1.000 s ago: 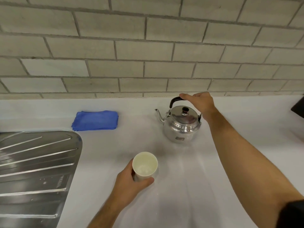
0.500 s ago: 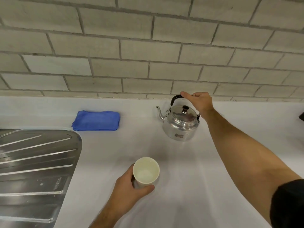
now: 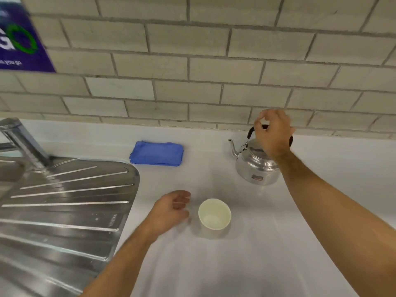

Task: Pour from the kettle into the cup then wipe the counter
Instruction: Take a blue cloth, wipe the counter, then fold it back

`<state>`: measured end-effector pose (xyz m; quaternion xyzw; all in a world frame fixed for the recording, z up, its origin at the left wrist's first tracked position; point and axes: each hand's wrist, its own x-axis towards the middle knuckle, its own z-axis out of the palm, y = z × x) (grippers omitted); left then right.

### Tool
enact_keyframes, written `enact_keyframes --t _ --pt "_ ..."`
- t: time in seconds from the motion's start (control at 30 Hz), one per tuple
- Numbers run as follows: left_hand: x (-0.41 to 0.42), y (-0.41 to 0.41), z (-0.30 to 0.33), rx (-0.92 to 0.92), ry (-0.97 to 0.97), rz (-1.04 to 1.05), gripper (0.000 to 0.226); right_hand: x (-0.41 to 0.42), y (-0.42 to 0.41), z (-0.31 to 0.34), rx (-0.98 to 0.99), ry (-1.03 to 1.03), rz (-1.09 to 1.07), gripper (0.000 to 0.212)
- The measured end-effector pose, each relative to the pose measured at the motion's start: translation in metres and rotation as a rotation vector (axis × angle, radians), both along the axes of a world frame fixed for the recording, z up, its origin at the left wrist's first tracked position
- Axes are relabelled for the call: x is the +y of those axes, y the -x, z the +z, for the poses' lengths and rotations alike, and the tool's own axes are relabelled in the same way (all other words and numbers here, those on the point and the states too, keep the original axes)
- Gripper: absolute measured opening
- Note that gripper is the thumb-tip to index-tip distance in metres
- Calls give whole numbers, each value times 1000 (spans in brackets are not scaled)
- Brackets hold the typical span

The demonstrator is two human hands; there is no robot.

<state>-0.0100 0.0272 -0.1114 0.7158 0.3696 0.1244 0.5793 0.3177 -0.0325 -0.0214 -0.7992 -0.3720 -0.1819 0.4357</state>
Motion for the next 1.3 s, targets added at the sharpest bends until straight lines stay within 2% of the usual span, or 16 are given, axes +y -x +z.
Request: enact_keyframes --t 0.07,0.13,0.23,0.3,0.37,0.43,0.53,0.6,0.67,0.73,0.83,0.9,0.97,1.13,1.2,1.3 --pt "22 1 5 13 -42 122 34 16 26 -2 128 44 198 12" --pt "52 2 6 29 -61 224 25 37 51 -3 297 127 281 16" --pt "98 2 1 62 -59 364 22 76 76 -11 547 376 296 8" --pt "127 5 -5 76 -62 439 27 101 92 -20 742 505 271 17" --pt "151 8 -11 58 -38 511 26 121 106 -32 873 553 232 28" --pt "172 10 -14 47 -15 543 12 138 119 -45 956 558 187 35" --pt "200 8 -17 82 -16 548 10 158 132 -63 1004 560 143 37" --pt "215 6 -16 115 -32 542 25 167 138 -71 981 558 118 35" --pt "225 5 -14 155 -44 509 17 174 143 -74 973 551 95 35" --pt "234 4 -14 198 -47 485 29 180 145 -77 1001 541 73 34" --pt "242 1 -8 249 -79 472 25 184 144 -78 1095 515 80 28" --pt "244 -2 -5 240 -86 471 19 184 142 -78 1135 515 88 25" --pt "259 -2 -9 222 -42 466 15 194 144 -78 1094 536 62 25" --pt "262 -6 -3 158 -12 508 19 194 143 -67 1041 558 47 26" --pt "260 -2 2 107 3 535 22 192 143 -62 1030 502 83 25" --pt "253 4 14 -4 42 549 20 186 143 -51 1048 303 216 11"
